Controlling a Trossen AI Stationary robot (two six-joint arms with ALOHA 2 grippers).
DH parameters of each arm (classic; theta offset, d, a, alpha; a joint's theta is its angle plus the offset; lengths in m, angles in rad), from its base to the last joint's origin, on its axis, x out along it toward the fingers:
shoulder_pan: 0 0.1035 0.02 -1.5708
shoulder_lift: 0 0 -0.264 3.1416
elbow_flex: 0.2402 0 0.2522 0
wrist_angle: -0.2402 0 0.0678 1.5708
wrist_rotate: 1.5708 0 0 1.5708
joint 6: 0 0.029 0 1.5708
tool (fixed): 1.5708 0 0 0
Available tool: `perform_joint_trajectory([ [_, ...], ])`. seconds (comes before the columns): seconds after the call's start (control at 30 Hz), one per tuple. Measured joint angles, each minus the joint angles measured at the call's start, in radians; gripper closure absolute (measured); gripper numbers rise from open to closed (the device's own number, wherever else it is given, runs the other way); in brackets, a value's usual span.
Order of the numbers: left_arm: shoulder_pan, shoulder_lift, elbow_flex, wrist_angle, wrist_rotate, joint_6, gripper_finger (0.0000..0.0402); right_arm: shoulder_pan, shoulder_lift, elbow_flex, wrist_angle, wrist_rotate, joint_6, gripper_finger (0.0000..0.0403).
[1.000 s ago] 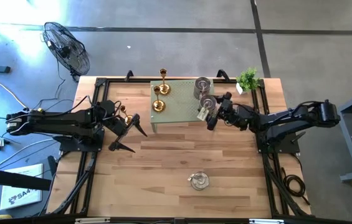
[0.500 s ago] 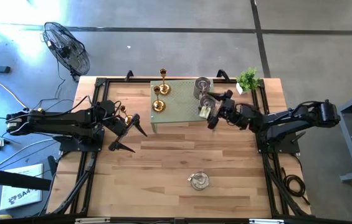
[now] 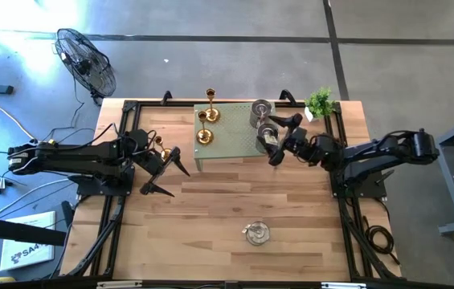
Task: Pick & Place candle stick holders
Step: Put the left silver scented candle on the shelf, then put the gold candle holder on the shelf
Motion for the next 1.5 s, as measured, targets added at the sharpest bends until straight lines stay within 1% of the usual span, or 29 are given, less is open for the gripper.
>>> perform_joint_trajectory([
  [0.33, 0.000, 0.000, 0.000, 0.000, 0.000, 0.000, 0.0014, 0.012, -0.005, 0.106, -0.047, -0.045, -0.081, 0.0003],
  [0.47, 0.000, 0.000, 0.000, 0.000, 0.000, -0.006, 0.0014, 0.048, -0.005, 0.172, -0.133, -0.035, -0.130, 0.0003],
  [0.57, 0.000, 0.000, 0.000, 0.000, 0.000, -0.007, 0.0014, 0.082, -0.005, 0.232, -0.230, -0.033, -0.150, 0.0003],
  [0.67, 0.000, -0.001, 0.000, -0.001, 0.000, -0.023, 0.0014, 0.127, -0.005, 0.295, -0.349, -0.002, -0.155, 0.0003],
  [0.8, 0.000, -0.029, 0.001, -0.002, -0.002, -0.074, 0.0014, 0.196, -0.005, 0.364, -0.505, 0.081, -0.158, 0.0003],
  [0.93, 0.000, -0.067, 0.036, -0.048, -0.002, -0.112, 0.0014, 0.265, -0.005, 0.409, -0.577, 0.136, -0.177, 0.0003],
  [1.07, 0.000, -0.104, 0.083, -0.132, 0.000, -0.115, 0.0014, 0.331, -0.005, 0.424, -0.578, 0.185, -0.193, 0.0003],
  [1.17, 0.000, -0.132, 0.121, -0.207, 0.000, -0.119, 0.0014, 0.378, -0.005, 0.424, -0.583, 0.245, -0.223, 0.0003],
  [1.23, 0.000, -0.146, 0.155, -0.275, 0.001, -0.141, 0.0014, 0.403, -0.005, 0.424, -0.595, 0.290, -0.225, 0.0003],
  [1.3, 0.000, -0.160, 0.199, -0.382, -0.003, -0.162, 0.0014, 0.427, -0.005, 0.422, -0.601, 0.328, -0.222, 0.0003],
  [1.37, 0.000, -0.173, 0.247, -0.486, -0.025, -0.164, 0.0014, 0.447, -0.005, 0.420, -0.612, 0.355, -0.221, 0.0003],
  [1.5, 0.000, -0.186, 0.332, -0.675, -0.117, -0.164, 0.0014, 0.476, -0.005, 0.419, -0.635, 0.383, -0.200, 0.0003],
])
